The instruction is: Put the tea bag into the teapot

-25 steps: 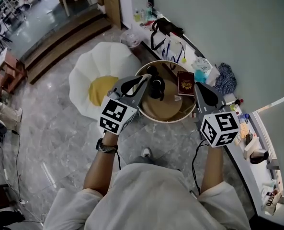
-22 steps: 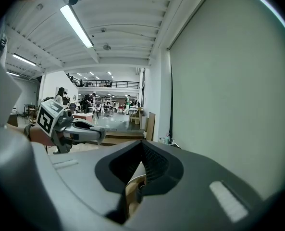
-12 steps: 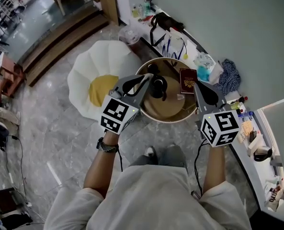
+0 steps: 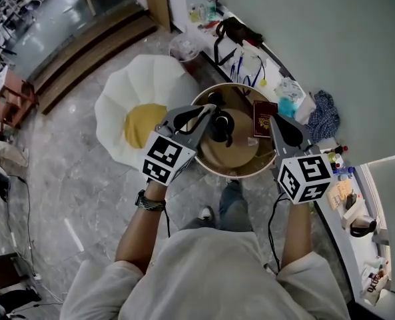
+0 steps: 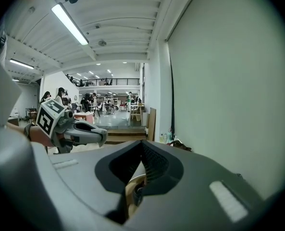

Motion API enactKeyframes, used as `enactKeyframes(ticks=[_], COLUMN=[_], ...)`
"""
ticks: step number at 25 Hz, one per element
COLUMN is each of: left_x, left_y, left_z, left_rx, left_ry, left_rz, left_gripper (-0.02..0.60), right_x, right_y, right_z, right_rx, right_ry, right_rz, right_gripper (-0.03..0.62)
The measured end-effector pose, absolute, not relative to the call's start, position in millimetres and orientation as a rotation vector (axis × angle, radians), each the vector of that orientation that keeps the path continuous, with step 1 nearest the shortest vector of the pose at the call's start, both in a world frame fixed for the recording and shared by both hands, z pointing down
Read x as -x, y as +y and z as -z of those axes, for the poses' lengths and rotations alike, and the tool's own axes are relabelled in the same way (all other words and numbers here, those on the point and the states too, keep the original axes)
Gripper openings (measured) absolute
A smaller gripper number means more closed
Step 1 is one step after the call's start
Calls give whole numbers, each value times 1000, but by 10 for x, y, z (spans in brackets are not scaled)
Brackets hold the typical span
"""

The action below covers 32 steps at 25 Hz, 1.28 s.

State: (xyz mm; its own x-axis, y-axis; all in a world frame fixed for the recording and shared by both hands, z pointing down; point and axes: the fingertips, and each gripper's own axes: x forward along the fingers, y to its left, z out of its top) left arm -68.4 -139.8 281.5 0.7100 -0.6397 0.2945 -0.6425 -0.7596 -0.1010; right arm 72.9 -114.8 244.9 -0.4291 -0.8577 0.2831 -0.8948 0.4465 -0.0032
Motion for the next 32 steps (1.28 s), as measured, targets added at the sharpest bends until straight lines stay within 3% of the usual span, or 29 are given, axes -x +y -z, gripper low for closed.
enactKeyframes(ticks=[32], left_x=[144], left_y=[-2533], left_z=[-3998], left_rx=[-2753], left_ry=[-997], left_rz=[-654], left_gripper=[48], right_x=[-1086], right_y=[-2266], right_z=[-3573], right_rx=[-1406], right_ry=[-2390], right_rz=[-447], right_gripper=[6])
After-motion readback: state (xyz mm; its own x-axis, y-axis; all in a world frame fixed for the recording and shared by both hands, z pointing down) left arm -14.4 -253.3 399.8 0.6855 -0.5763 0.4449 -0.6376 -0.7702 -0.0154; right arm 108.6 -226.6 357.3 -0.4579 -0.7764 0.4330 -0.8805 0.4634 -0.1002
